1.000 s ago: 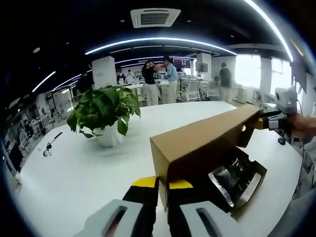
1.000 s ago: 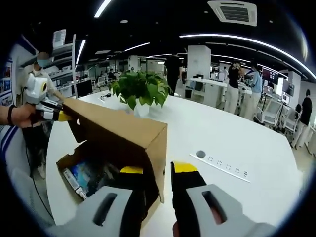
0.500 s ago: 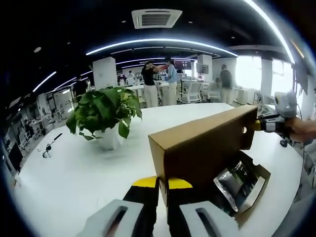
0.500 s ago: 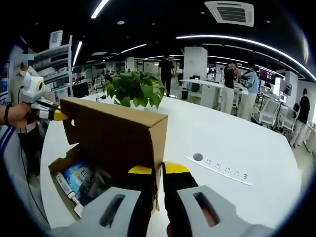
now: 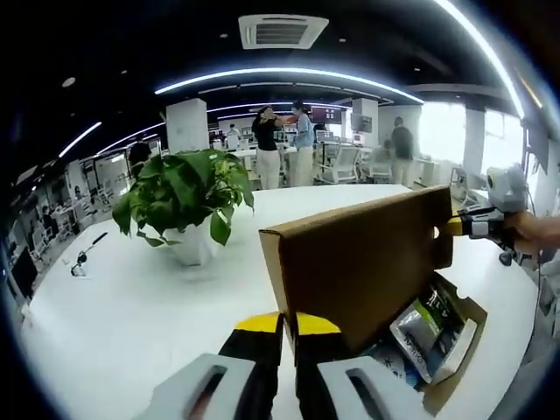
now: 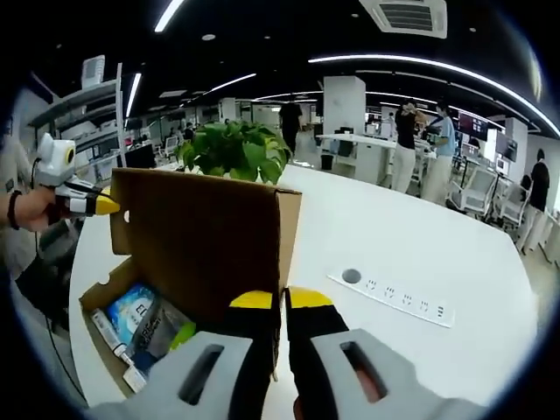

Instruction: Operate the shoe box by opening the lid, removing the specified soft item, and placing it in the target area until the item is outside and the box remains undamaged.

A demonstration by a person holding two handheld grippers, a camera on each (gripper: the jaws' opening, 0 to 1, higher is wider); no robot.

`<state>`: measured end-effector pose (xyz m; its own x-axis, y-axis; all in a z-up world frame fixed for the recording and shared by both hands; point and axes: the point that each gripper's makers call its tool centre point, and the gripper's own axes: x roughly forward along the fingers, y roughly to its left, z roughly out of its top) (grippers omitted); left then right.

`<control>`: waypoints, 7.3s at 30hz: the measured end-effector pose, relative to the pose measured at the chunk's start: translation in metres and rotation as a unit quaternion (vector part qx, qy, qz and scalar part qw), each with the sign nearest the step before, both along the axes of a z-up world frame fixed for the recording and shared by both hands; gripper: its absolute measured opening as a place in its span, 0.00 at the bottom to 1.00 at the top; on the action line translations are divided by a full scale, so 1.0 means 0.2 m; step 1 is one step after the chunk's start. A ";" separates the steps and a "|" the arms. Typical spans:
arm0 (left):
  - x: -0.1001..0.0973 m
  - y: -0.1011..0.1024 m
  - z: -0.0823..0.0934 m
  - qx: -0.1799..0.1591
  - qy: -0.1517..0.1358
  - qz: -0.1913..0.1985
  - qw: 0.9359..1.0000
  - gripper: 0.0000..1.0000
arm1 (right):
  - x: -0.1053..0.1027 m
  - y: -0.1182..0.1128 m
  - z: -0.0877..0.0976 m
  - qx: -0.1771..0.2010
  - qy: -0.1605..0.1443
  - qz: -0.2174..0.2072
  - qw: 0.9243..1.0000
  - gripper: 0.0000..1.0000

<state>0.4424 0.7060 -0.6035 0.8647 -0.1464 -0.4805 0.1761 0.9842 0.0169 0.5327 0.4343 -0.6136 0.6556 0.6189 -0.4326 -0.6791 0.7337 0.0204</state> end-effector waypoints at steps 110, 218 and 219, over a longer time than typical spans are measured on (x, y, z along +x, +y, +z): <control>-0.30 -0.13 -0.06 -0.103 0.047 -0.051 0.992 0.45 | -0.31 -0.53 -0.07 0.031 0.098 -0.066 0.992 0.50; -0.33 -0.77 -0.58 -0.213 0.214 -0.081 0.950 0.00 | -1.04 -0.51 -0.18 0.065 0.130 -0.038 0.989 0.47; -0.33 -0.77 -0.59 -0.213 0.215 -0.079 0.950 0.00 | -1.03 -0.50 -0.18 0.066 0.130 -0.036 0.989 0.46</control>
<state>0.3759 0.5528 -0.7209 0.5534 -0.5174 -0.6527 0.2222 0.8470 -0.4830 0.3269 0.3348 -0.6498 0.5771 0.6366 -0.5115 -0.5839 0.7596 0.2865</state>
